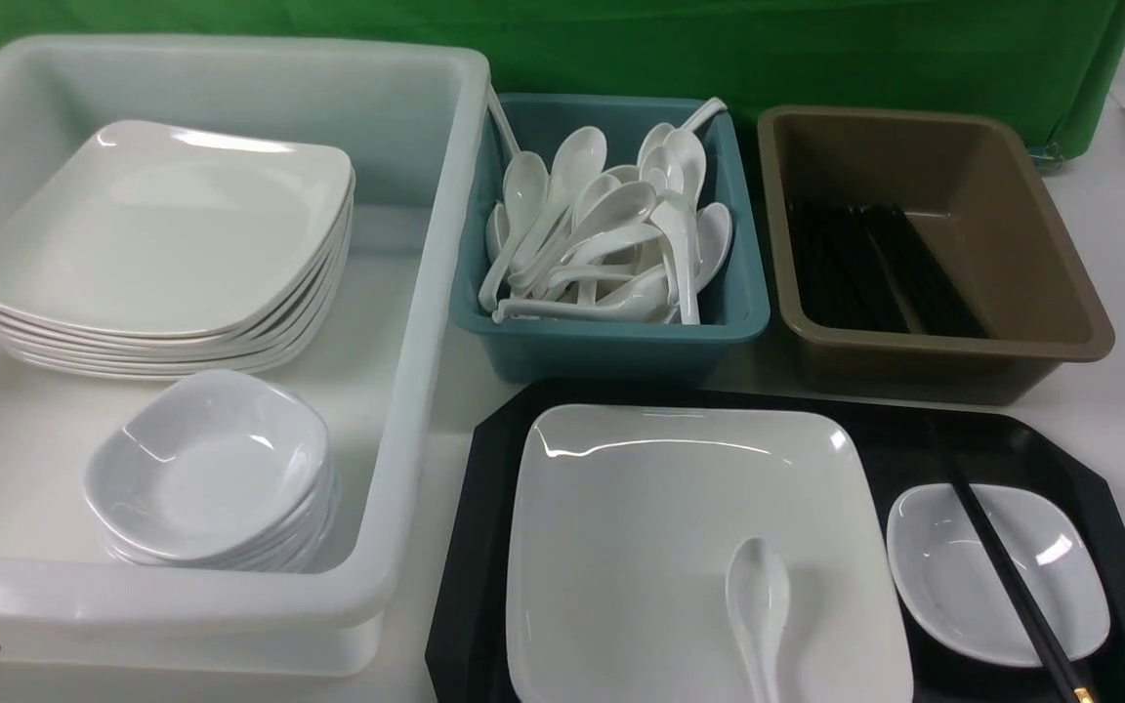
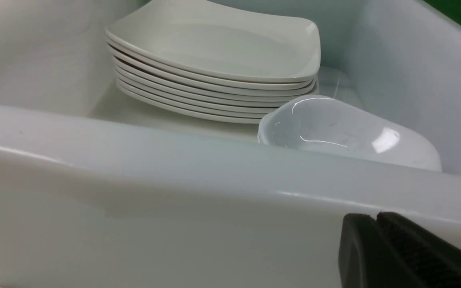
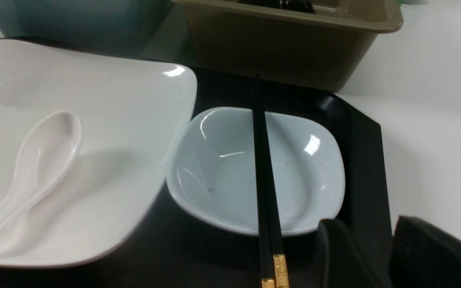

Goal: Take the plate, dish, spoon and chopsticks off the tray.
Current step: Use the right arm to grab a pair of chopsticks from the plate

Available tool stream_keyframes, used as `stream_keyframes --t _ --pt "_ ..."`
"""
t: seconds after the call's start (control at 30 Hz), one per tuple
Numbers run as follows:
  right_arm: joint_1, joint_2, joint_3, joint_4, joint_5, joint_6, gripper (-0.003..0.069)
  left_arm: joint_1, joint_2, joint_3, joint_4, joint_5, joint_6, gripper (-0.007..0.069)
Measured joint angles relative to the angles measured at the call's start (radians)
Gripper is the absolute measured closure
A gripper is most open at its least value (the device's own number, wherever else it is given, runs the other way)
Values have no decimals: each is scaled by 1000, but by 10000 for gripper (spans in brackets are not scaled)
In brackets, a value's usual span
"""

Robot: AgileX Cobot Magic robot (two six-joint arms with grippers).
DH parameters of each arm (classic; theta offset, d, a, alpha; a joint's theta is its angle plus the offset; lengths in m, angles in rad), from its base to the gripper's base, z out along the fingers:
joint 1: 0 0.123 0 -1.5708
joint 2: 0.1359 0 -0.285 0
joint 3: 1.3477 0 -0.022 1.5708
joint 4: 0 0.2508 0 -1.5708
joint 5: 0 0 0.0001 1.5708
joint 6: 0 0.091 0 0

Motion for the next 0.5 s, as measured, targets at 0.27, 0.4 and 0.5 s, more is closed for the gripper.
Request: stream_keyframes --t 0.27,0.4,0.5 --pt "0 0 0 0 0 0 417 0 0 0 -143 -117 -73 607" --pt "0 0 0 0 0 0 417 0 0 0 -366 -244 -168 607" --pt "0 0 0 0 0 0 417 0 0 0 -431 -331 -229 607"
